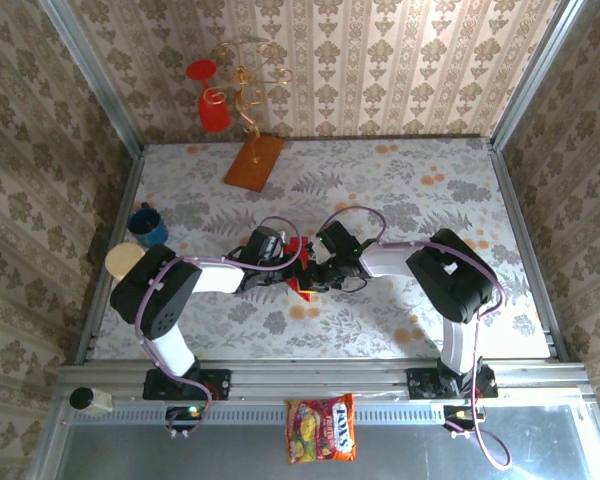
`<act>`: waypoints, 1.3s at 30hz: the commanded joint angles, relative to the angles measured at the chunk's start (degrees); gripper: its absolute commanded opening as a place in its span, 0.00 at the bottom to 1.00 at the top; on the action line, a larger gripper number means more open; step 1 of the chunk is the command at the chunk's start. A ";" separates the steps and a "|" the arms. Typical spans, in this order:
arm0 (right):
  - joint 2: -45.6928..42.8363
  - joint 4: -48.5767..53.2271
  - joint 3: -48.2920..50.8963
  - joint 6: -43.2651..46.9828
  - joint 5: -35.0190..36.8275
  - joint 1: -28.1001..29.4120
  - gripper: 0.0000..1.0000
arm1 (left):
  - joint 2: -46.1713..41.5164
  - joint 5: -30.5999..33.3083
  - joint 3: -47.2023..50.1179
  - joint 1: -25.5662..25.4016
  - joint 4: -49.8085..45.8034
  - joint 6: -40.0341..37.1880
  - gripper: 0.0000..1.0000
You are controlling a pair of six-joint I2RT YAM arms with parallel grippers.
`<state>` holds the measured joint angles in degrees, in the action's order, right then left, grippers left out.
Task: Fold a paper plane with a square sheet of paper (pick it up from the middle)
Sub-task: Fourth fold the wing at the center of the table.
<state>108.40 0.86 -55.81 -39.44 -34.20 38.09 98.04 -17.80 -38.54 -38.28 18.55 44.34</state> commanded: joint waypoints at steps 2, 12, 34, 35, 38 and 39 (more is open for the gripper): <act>0.31 2.27 1.72 -0.12 3.41 -0.77 0.00 | 0.84 0.48 0.58 -0.48 -1.07 0.66 0.00; 1.10 3.53 5.05 0.34 3.87 -1.61 0.00 | -0.64 3.29 0.85 0.57 -1.01 3.02 0.00; 2.35 -0.86 13.40 -2.58 4.31 -2.73 0.00 | 5.50 3.74 -6.50 6.64 -1.09 -0.83 0.00; 2.40 -0.86 13.57 -2.65 4.31 -2.73 0.00 | 6.09 3.61 -6.76 7.09 -0.97 -0.96 0.00; 2.24 -1.09 13.70 -2.83 4.40 -2.75 0.00 | 8.06 3.65 -7.73 8.76 -0.98 -1.96 0.00; 2.12 -1.06 13.80 -2.80 4.40 -2.74 0.00 | 8.61 3.65 -7.98 9.35 -0.86 -2.31 0.00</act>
<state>107.31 -12.97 -46.48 -42.30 -35.57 35.88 103.98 -17.54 -45.41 -31.38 18.50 44.84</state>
